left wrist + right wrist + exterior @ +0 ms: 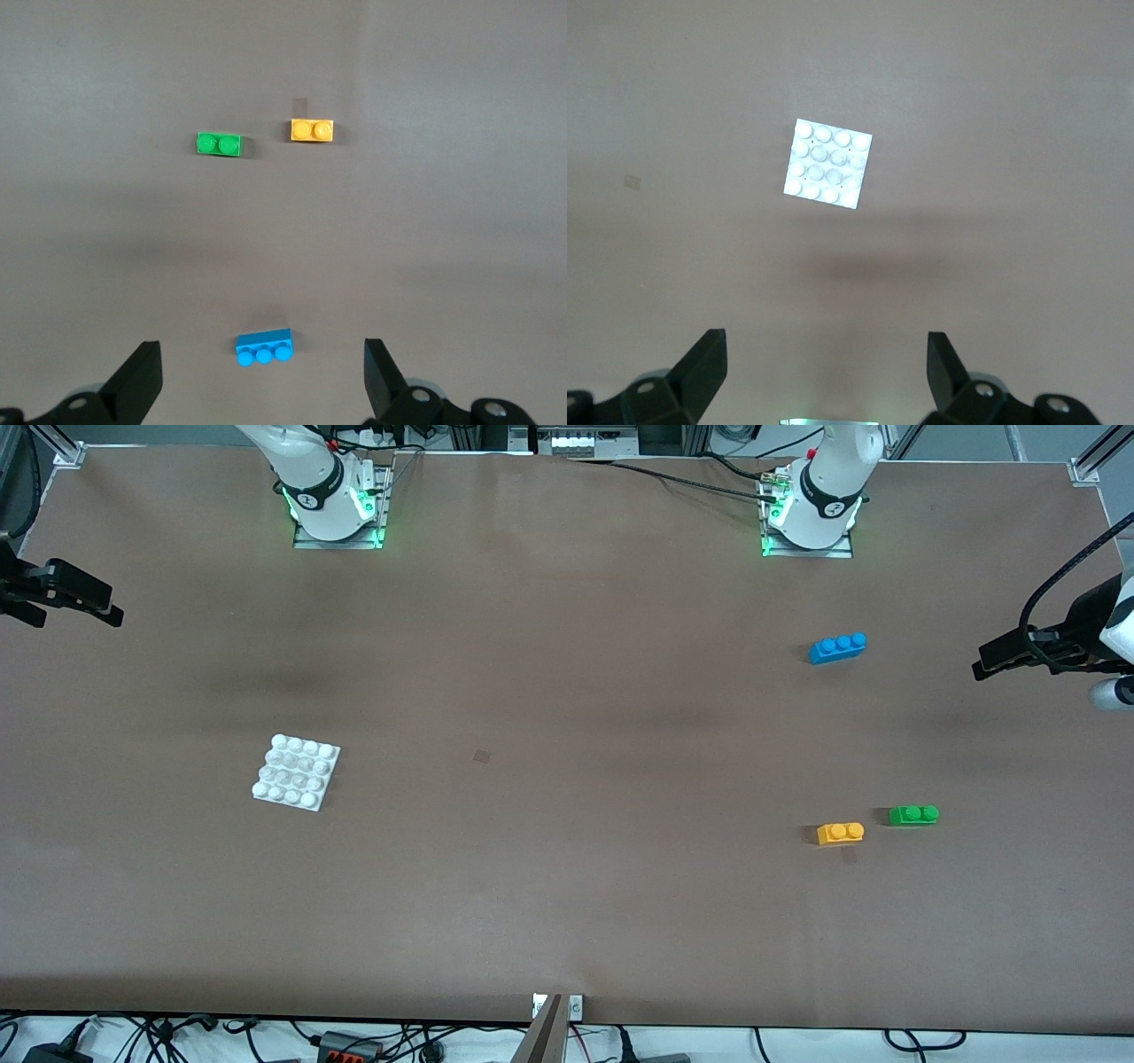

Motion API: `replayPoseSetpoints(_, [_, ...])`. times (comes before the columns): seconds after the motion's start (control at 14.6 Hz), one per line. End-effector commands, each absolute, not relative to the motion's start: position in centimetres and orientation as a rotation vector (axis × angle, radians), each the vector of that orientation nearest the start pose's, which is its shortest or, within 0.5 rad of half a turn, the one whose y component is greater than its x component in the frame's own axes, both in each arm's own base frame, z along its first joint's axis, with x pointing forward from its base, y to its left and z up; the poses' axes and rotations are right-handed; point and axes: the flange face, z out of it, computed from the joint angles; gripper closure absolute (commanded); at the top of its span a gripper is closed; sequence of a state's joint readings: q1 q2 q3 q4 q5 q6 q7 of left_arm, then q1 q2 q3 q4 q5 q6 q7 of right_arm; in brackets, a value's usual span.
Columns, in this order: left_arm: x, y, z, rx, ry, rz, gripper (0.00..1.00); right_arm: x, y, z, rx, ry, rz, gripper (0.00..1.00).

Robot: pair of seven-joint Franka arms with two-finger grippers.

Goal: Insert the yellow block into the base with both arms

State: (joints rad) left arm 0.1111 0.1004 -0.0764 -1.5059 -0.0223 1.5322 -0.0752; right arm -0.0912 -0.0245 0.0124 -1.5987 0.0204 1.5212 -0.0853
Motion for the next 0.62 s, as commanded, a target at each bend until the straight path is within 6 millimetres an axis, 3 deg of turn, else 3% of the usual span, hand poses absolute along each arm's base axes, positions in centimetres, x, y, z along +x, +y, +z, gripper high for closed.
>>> replayPoseSetpoints(0.0, [58.0, 2.0, 59.9, -3.185, -0.153, 0.128, 0.00, 53.4, -4.0, 61.9, -3.123, 0.011, 0.103, 0.00])
replayPoseSetpoints(0.55, [58.3, 1.8, 59.5, -3.179, -0.151, 0.137, 0.00, 53.9, -3.9, 60.8, -3.111, 0.016, 0.150, 0.00])
